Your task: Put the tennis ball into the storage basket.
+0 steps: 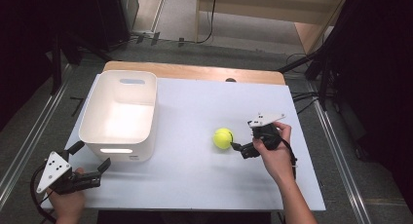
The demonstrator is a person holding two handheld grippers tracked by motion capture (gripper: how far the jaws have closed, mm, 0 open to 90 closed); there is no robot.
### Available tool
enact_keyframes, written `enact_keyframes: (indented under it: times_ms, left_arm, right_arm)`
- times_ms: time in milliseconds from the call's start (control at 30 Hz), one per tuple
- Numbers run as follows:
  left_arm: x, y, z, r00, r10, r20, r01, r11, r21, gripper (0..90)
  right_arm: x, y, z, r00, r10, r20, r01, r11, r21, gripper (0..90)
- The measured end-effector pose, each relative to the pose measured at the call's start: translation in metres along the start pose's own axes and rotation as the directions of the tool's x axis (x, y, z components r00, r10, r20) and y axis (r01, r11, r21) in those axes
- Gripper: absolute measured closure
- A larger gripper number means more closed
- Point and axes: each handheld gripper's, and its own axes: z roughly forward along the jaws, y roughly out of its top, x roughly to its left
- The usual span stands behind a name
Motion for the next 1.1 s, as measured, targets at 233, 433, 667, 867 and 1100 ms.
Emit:
enact_keyframes:
  times_ms: [233, 433, 667, 867, 1100]
  left_arm:
    - [0.000, 0.000, 0.000, 1.0000, 0.000, 0.000, 0.000, 1.0000, 0.000, 0.0]
    - [0.000, 0.000, 0.000, 1.0000, -0.001, 0.003, 0.001, 1.0000, -0.005, 0.0]
    - [0.000, 0.000, 0.000, 1.0000, -0.001, 0.002, 0.001, 1.0000, -0.003, 0.0]
    - [0.000, 0.000, 0.000, 1.0000, -0.001, 0.002, 0.001, 1.0000, -0.003, 0.0]
    - [0.001, 0.000, 0.000, 1.0000, -0.002, 0.004, 0.002, 1.0000, -0.004, 0.0]
  right_arm:
    - [0.002, 0.008, 0.010, 0.9998, -0.012, -0.016, 0.012, 0.999, 0.037, 1.0]
    - [0.003, 0.014, 0.021, 0.9996, -0.020, -0.018, 0.022, 0.997, 0.071, 1.0]
    - [0.004, 0.019, 0.029, 0.9989, -0.034, -0.032, 0.037, 0.995, 0.095, 1.0]
    - [0.005, 0.024, 0.037, 0.9982, -0.043, -0.042, 0.048, 0.990, 0.131, 1.0]
    - [0.004, 0.028, 0.046, 0.9979, -0.030, -0.058, 0.040, 0.983, 0.180, 1.0]
